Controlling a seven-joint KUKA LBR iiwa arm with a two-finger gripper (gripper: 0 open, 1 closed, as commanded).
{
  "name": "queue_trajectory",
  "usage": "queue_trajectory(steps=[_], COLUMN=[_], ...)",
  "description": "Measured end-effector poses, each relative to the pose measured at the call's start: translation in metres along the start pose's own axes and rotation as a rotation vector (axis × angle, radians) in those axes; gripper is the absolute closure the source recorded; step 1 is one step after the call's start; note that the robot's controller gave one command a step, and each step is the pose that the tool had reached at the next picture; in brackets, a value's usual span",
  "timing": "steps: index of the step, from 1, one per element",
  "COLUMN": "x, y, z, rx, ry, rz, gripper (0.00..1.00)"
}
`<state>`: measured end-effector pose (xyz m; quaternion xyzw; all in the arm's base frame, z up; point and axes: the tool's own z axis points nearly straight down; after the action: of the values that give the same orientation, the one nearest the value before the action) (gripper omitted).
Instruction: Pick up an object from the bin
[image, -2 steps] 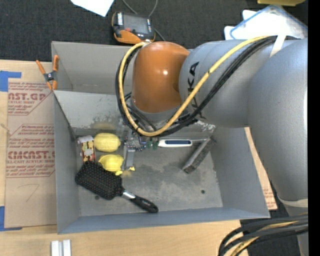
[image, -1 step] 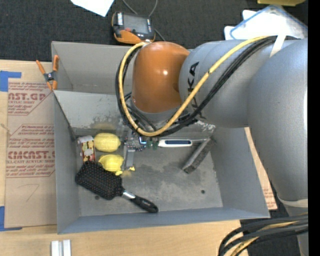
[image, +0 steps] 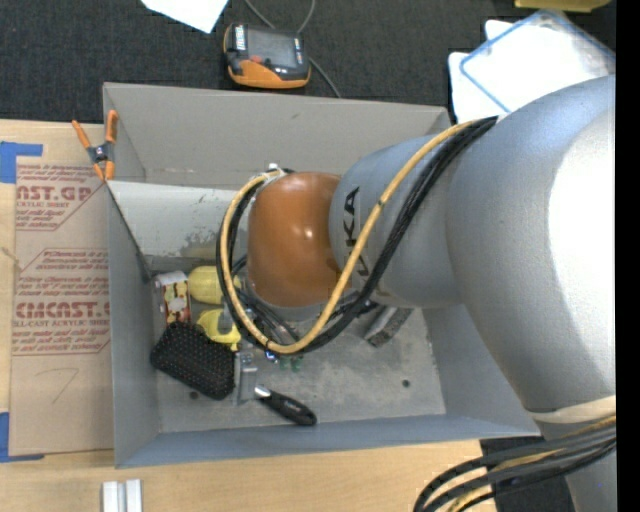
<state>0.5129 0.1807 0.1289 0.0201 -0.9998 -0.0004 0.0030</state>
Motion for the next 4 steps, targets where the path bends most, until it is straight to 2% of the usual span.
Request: queue_trajectory(steps=[1, 2, 3, 4], x=[-0.003, -0.001, -0.002, 0.001], y=[0.004, -0.013, -0.002, -0.028], z=[0.002, 0.058, 0.054, 0.049], rx=[-0.002, -0.004, -0.006, -0.007], ry=[-0.012, -0.019, -0.015, -0.023], rz=[-0.014, -0.224, -0.071, -0.193], gripper=[0.0, 0.0, 0.0, 0.0])
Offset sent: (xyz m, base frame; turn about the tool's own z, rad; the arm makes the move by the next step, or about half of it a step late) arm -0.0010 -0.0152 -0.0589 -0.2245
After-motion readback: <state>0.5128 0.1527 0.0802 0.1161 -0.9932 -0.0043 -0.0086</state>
